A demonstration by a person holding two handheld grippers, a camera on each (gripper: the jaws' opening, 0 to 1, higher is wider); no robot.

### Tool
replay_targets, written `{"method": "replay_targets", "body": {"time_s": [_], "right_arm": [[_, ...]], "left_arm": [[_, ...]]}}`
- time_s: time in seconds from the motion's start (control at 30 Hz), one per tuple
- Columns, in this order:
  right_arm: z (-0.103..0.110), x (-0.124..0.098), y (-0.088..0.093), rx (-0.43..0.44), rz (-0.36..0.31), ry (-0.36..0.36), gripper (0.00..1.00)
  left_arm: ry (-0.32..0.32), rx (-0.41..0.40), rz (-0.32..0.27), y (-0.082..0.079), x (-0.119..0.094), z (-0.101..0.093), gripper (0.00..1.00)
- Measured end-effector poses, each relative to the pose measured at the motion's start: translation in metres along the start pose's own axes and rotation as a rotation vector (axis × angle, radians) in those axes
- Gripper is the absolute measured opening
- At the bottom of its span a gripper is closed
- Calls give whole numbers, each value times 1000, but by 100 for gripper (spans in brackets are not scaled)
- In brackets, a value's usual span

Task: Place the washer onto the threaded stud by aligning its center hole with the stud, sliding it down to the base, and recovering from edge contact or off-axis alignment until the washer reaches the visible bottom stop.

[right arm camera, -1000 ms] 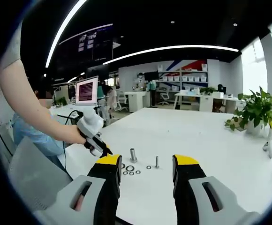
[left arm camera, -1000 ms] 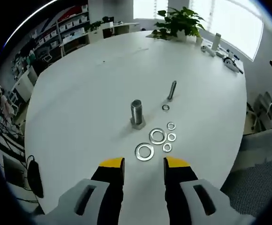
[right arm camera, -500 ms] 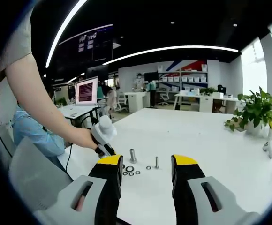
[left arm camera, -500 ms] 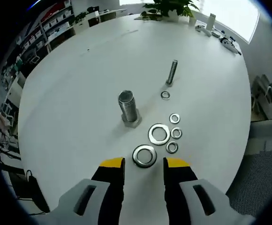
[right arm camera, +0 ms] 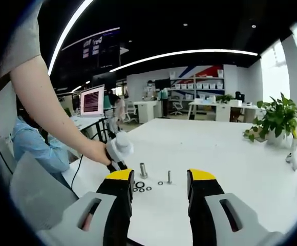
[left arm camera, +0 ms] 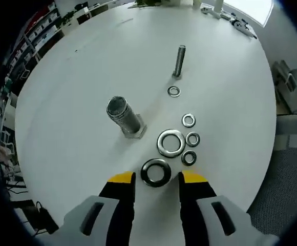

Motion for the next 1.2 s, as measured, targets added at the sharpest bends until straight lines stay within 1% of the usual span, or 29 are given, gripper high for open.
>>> {"method": "replay_targets", "body": {"time_s": [0.1,0.17,0.2,0.27,0.37,0.47,0.53,0.6,0.83,0.93,0.97,1.0,1.1,1.2], "right_arm": [[0,0,0,-2,3,0,44],[0,0,0,1,2,-1,44],[0,0,0,2,2,-1,44],[0,0,1,1,4,0,44],[-1,0,1,-1,6,4,44],[-3,0,1,8,6,10,44],[-3,0,2,11,6,13,44],[-4,-1,1,15,4,15,44],[-4,-1,2,13,5,16,44],[-5,-1,2,15,5,19,44],[-5,-1,2,16,5,21,44],[-5,-1,2,17,5,21,44],[-5,-1,2,15,7,17,44],[-4,0,2,13,7,14,44]], "left_arm": [[1,-6,11,-2,0,2,31],[7,10,35,-1,0,2,31],[15,72,67,0,-1,2,31],[21,114,104,1,-1,1,32],[12,107,125,0,0,0,32],[9,121,148,-1,1,0,32],[18,175,146,-2,1,0,33],[19,160,146,-1,1,0,33],[17,159,149,-1,0,0,32],[24,176,153,-1,0,-2,29],[26,212,165,0,0,-2,26],[28,228,167,0,0,-2,23],[24,210,167,0,-2,-2,22],[19,218,170,0,-2,-3,22]]}}
Point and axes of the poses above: the point that each gripper's makers call its tool centre point, and the gripper's own axes: x roughly forward along the fingers, z roughly to its left, y roughly out of its underside, the point moved 1 cm from there along -x, roughly backward along the fingers, and after that the axes turned 8 degrees about -x, right-handed, at the moved point
